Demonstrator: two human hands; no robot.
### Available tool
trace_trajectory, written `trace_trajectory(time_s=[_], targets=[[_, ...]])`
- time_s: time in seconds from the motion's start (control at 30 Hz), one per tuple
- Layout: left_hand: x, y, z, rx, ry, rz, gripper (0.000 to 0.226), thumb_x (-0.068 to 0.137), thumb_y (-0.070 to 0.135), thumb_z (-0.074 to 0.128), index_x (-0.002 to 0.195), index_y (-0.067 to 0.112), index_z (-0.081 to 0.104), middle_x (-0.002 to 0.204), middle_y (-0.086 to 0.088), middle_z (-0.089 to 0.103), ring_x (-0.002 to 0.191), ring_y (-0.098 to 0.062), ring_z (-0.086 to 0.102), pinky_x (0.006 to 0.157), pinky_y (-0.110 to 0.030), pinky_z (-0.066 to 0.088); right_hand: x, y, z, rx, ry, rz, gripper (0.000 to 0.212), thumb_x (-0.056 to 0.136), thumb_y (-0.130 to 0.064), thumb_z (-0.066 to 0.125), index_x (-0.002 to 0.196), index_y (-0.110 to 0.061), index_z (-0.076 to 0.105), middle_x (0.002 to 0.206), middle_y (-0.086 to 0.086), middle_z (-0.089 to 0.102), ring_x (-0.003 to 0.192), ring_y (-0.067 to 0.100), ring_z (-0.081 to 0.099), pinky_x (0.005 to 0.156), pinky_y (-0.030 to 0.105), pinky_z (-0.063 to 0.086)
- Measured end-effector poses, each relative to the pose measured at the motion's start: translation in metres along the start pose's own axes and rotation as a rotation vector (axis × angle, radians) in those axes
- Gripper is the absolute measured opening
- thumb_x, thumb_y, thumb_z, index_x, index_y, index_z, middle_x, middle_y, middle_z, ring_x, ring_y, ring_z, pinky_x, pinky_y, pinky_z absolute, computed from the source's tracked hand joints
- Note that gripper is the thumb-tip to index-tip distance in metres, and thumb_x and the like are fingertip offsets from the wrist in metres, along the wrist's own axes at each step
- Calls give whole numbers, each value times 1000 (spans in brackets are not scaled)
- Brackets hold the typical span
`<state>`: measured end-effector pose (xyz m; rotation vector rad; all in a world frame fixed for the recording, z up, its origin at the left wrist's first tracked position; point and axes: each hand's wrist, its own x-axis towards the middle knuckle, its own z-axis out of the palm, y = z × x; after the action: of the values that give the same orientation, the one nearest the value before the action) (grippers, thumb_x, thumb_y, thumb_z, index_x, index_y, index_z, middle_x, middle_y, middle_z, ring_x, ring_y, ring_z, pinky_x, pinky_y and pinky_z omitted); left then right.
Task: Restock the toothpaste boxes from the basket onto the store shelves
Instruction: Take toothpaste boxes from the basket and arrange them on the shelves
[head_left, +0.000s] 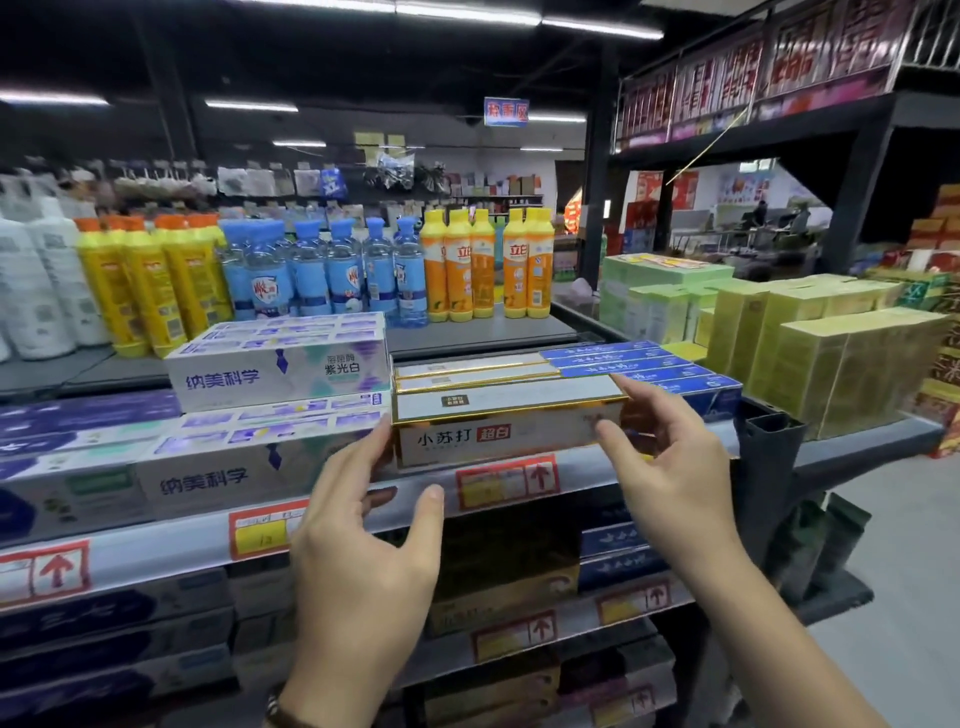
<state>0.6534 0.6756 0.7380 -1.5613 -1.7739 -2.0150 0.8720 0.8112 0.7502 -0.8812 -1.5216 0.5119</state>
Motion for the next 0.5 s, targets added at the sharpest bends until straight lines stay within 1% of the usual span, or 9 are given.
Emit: trace_trajectory(time_s=[0.1, 0.17, 0.2, 0.27, 0.3, 0.33, 0.37, 0.43, 0.5], targets=[[4, 2, 3, 64, -12, -3, 69, 87, 28, 82, 149, 38, 54, 135, 28, 57, 120, -8, 61, 101, -40, 56, 11, 3, 3, -61, -9, -40, 42, 95, -22, 77, 135, -32, 68, 116, -13, 72, 105, 8, 69, 93, 36, 59], [5, 1, 5, 96, -9, 2, 72, 86, 30, 82, 151, 39, 52, 134, 25, 57, 118, -8, 60, 99, -40, 56, 16, 4, 5, -98, -17, -62, 43, 94, -19, 78, 135, -30, 67, 116, -14, 72, 104, 4, 68, 91, 26, 57], [6, 0, 6, 109, -7, 5, 72, 86, 31, 82, 151, 40, 52, 131, 26, 57, 117, -7, 59, 98, -37, 56, 18, 5, 6, -114, -19, -70, 43, 94, -18, 78, 134, -29, 67, 114, -14, 72, 102, 2, 67, 89, 19, 54], [5, -2, 8, 132, -8, 10, 72, 85, 33, 82, 148, 46, 50, 123, 30, 53, 112, -4, 58, 91, -24, 53, 20, 7, 7, -143, -12, -81, 43, 93, -17, 78, 133, -28, 67, 112, -13, 71, 101, 3, 66, 86, 4, 44], [5, -2, 8, 142, -12, 10, 72, 85, 35, 82, 147, 50, 49, 119, 32, 51, 109, -2, 56, 87, -18, 49, 21, 9, 8, -160, -5, -83, 43, 92, -16, 78, 132, -28, 68, 112, -11, 72, 101, 5, 66, 85, 0, 38], [5, -2, 9, 151, -20, 10, 72, 85, 36, 81, 147, 52, 47, 117, 34, 49, 107, -1, 55, 85, -16, 46, 22, 10, 8, -178, 1, -86, 42, 92, -15, 79, 131, -28, 68, 112, -10, 72, 102, 9, 66, 86, -4, 33], [4, -2, 10, 158, -29, 12, 73, 85, 36, 81, 147, 52, 47, 117, 37, 47, 106, -2, 55, 86, -18, 48, 22, 12, 9, -195, 3, -90, 42, 91, -16, 79, 130, -28, 68, 112, -9, 72, 103, 11, 65, 86, -6, 29], [6, -1, 12, 179, -42, 18, 75, 85, 33, 82, 151, 47, 47, 122, 41, 45, 112, -7, 53, 92, -34, 56, 23, 16, 10, -218, -8, -103, 43, 91, -18, 79, 131, -29, 68, 114, -8, 70, 108, 13, 63, 88, -3, 31], [7, 0, 13, 206, -42, 37, 76, 86, 31, 82, 153, 41, 48, 130, 39, 47, 122, -11, 48, 96, -48, 57, 24, 21, 11, -232, -29, -115, 44, 91, -20, 79, 133, -28, 67, 115, -9, 68, 113, 13, 59, 90, 10, 37]])
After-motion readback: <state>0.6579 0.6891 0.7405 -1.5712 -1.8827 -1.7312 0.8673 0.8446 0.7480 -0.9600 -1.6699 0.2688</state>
